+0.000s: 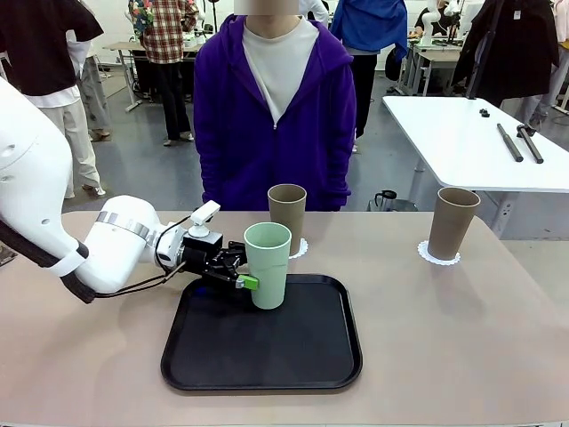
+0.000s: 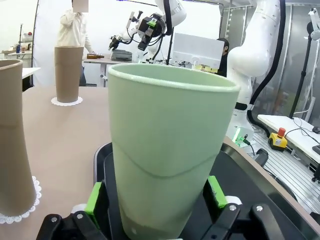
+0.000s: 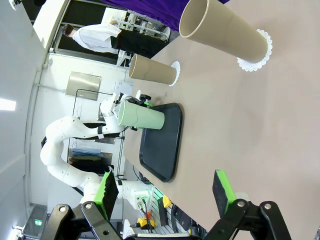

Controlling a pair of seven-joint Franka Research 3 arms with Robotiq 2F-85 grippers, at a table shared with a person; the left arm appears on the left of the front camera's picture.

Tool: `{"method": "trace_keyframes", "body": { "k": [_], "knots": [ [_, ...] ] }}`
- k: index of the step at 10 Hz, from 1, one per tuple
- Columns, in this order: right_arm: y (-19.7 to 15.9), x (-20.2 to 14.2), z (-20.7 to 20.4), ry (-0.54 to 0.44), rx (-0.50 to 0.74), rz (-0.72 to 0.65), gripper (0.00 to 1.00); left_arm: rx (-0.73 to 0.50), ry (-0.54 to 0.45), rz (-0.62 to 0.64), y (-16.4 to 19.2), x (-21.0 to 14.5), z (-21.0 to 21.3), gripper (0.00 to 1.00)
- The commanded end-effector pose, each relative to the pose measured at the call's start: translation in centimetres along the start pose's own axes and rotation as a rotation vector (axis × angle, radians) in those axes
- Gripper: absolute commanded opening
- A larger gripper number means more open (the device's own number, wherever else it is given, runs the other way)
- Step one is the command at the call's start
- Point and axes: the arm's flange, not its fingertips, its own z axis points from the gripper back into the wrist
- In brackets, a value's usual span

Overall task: Place coasters on the table and set cups on them.
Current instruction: Take one Reusable plastic cup from the Flat Tray and place it on a coaster set by the human.

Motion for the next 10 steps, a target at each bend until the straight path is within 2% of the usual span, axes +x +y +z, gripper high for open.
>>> {"method": "trace_keyframes", "body": {
  "k": [1, 8, 9, 10],
  "knots": [
    [0.1, 0.0, 0.1, -0.003, 0.002, 0.002, 1.00, -0.024, 0.012, 0.016, 0.9, -0.1, -0.8, 1.00],
    [0.1, 0.0, 0.1, -0.003, 0.002, 0.002, 1.00, -0.053, 0.028, -0.014, 0.4, 0.1, -2.9, 1.00],
    [0.1, 0.0, 0.1, -0.003, 0.002, 0.002, 1.00, -0.056, 0.020, -0.029, 0.4, 0.2, -2.9, 0.45],
    [0.1, 0.0, 0.1, -0.003, 0.002, 0.002, 1.00, -0.063, 0.018, -0.027, 0.4, 0.2, -3.0, 0.40]
  ]
}}
